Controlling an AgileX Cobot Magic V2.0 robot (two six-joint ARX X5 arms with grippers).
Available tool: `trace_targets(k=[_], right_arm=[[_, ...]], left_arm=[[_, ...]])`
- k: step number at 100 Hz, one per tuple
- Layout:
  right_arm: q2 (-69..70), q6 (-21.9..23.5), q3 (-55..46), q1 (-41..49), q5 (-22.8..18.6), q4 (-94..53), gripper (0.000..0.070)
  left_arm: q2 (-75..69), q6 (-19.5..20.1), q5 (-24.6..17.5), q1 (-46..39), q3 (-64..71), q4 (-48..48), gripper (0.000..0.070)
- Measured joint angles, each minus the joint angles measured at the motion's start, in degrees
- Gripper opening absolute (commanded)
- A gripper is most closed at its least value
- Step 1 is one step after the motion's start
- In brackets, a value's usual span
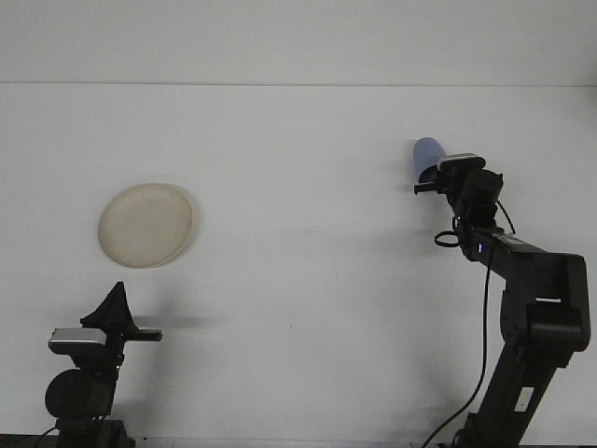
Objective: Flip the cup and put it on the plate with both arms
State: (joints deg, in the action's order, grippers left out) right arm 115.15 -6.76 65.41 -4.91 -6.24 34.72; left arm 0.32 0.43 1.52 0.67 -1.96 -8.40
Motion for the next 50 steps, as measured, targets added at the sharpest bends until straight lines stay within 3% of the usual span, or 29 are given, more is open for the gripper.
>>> trace_targets(k=[27, 50], right_arm=[[-18.9, 8.8, 0.0, -0.1, -8.0, -15.1, 0.0000], [-34.0, 16.0, 0.0, 0.3, -19.4, -34.4, 0.0000]], left_arm=[[0.0, 0.0, 0.0, 0.0, 0.0, 0.0, 0.0013], [0.0, 0.1, 0.0, 0.0, 0.0, 0.0, 0.0013]])
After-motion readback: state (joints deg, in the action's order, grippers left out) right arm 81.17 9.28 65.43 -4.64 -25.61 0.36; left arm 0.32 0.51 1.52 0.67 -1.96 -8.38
